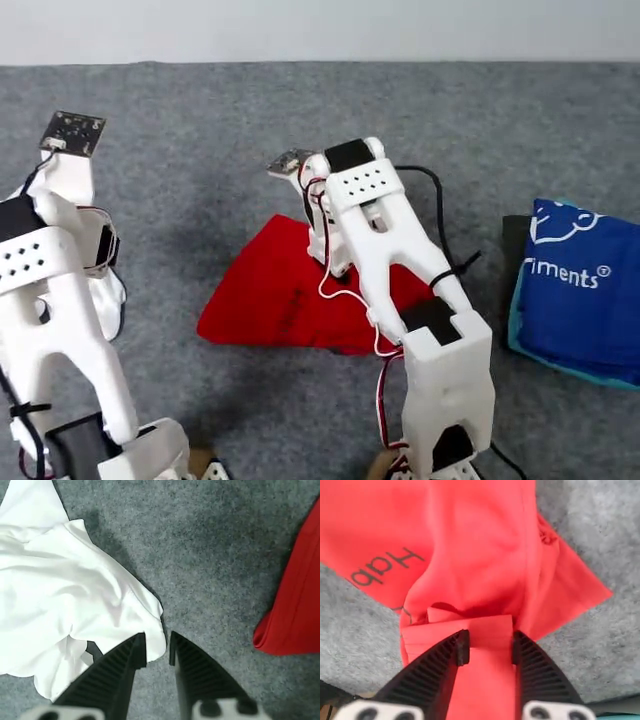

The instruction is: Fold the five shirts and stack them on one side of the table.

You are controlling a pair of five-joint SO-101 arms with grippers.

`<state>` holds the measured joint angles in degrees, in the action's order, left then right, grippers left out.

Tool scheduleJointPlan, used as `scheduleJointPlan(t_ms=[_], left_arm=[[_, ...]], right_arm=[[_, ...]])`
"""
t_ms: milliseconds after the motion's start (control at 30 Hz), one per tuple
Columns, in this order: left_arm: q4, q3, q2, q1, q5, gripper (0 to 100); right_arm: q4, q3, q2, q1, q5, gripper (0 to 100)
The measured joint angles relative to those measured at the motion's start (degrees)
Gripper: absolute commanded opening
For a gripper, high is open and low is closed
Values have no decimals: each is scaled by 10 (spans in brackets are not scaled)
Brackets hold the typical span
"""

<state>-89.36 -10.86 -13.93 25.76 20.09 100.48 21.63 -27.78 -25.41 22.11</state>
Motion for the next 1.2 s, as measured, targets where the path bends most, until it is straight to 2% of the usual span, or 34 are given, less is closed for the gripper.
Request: scheduleJointPlan(t_ms=[100,200,433,600,867,1000,1200], left_arm=[[0,0,0,0,0,83],[0,0,0,0,0,83],[0,0,0,0,0,83],[23,0,0,0,0,83],[58,0,0,-2,0,85],[85,0,12,-34,0,122],[98,24,109,-124,-1,142]], right_arm=[[0,0,0,1,0,98],[0,0,0,1,0,9],[0,0,14,1,0,10],[0,0,98,3,0,9],[1,0,233,67,0,9],[1,0,275,105,0,9],[2,-55,327,141,0,9]])
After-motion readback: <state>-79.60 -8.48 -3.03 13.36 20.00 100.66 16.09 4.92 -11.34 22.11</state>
